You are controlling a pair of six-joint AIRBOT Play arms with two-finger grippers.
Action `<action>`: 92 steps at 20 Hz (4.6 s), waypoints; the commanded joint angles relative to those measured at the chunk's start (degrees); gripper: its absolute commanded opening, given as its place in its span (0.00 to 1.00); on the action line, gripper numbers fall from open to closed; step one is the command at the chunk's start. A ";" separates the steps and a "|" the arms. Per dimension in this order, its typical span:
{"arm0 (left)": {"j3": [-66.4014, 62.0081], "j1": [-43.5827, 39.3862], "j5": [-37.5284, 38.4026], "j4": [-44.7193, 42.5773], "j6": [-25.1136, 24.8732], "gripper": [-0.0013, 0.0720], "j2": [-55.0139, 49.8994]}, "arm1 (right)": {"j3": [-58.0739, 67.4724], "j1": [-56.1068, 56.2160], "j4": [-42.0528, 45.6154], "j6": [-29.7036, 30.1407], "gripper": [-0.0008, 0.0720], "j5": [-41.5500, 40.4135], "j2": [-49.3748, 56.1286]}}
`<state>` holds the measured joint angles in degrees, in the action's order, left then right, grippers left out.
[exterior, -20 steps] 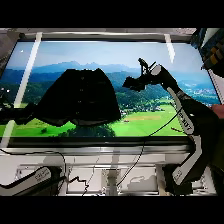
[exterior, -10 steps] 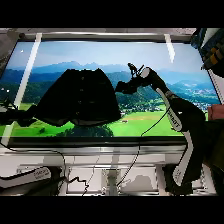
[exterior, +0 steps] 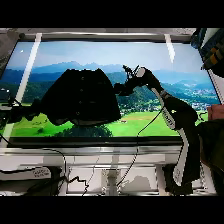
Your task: Fold the clothes and pants, and hang the long-sleeved shirts on hangers.
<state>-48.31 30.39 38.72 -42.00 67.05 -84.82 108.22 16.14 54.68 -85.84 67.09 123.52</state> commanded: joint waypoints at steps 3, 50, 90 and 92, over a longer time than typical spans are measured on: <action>-2.49 -3.56 -1.18 4.57 -4.13 0.04 -0.13 | 4.09 0.55 -2.21 -1.84 0.78 -3.23 2.97; -25.38 -39.87 -10.82 -10.36 -3.39 0.63 3.98 | -64.39 16.24 16.17 -23.52 0.95 -36.72 -57.00; 28.46 -20.59 34.71 -21.33 19.47 0.95 42.60 | -43.36 -12.66 -7.58 11.87 0.22 -0.11 -25.42; 29.99 -20.61 32.76 -20.87 19.47 0.95 42.58 | -43.36 -11.39 -8.13 11.85 0.05 -2.03 -25.44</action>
<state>-21.12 9.74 73.43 -65.04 87.02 -42.19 64.79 3.51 48.45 -74.19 66.96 98.04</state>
